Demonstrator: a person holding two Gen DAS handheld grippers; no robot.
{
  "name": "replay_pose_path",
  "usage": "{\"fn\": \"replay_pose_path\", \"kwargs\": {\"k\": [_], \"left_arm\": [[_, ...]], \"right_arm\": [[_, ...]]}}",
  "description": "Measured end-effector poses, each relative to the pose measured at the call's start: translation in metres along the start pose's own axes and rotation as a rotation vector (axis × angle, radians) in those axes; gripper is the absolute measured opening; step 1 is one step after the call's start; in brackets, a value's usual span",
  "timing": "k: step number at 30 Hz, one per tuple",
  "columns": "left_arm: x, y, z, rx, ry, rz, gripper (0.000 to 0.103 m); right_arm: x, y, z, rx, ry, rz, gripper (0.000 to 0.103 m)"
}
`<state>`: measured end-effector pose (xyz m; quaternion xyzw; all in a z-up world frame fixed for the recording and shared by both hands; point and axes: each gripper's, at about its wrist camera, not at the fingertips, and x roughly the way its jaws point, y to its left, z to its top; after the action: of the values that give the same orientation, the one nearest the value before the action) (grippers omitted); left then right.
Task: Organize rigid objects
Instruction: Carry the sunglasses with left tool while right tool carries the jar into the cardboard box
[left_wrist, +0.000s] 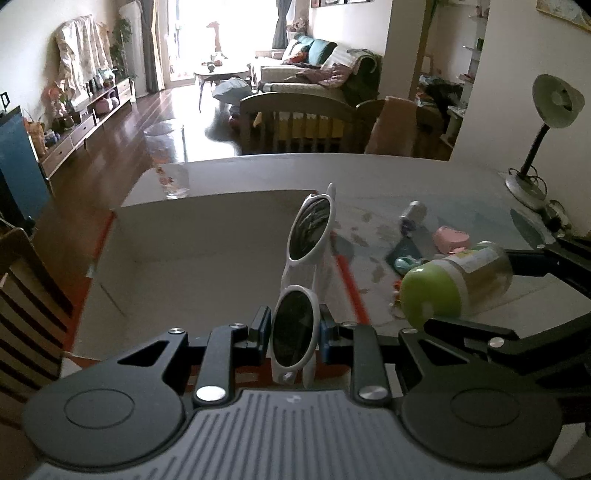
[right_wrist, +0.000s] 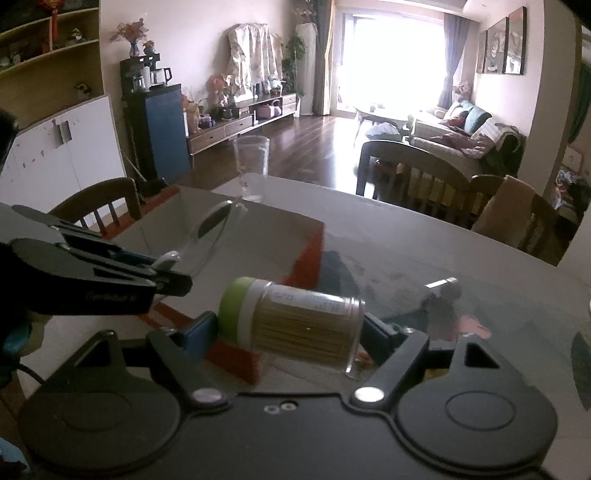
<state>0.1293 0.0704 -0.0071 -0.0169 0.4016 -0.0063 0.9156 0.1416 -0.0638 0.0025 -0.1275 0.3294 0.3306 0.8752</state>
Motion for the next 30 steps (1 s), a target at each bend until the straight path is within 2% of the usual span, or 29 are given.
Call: {"fn": "replay_pose_path", "kwargs": {"k": [7,15,24,30], "left_arm": [[0.002,0.040,0.007,-0.007,0.004,0.028,0.025],[0.024,0.083,0.016,-0.006,0.040,0.072,0.025],[0.060,0.111,0.028,0.031,0.095,0.113,0.025],[0.097,0.126,0.031,0.055,0.185,0.109,0.025]], "right_arm": [[0.026,0.032,0.020,-0.007,-0.003,0.023,0.082],[0.065,0.052,0.038,-0.020,0.026,0.018,0.082],[0.121,0.072,0.044,-0.076,0.116,0.011,0.082],[0.161,0.082,0.044,-0.111,0.206,0.029,0.082]]}}
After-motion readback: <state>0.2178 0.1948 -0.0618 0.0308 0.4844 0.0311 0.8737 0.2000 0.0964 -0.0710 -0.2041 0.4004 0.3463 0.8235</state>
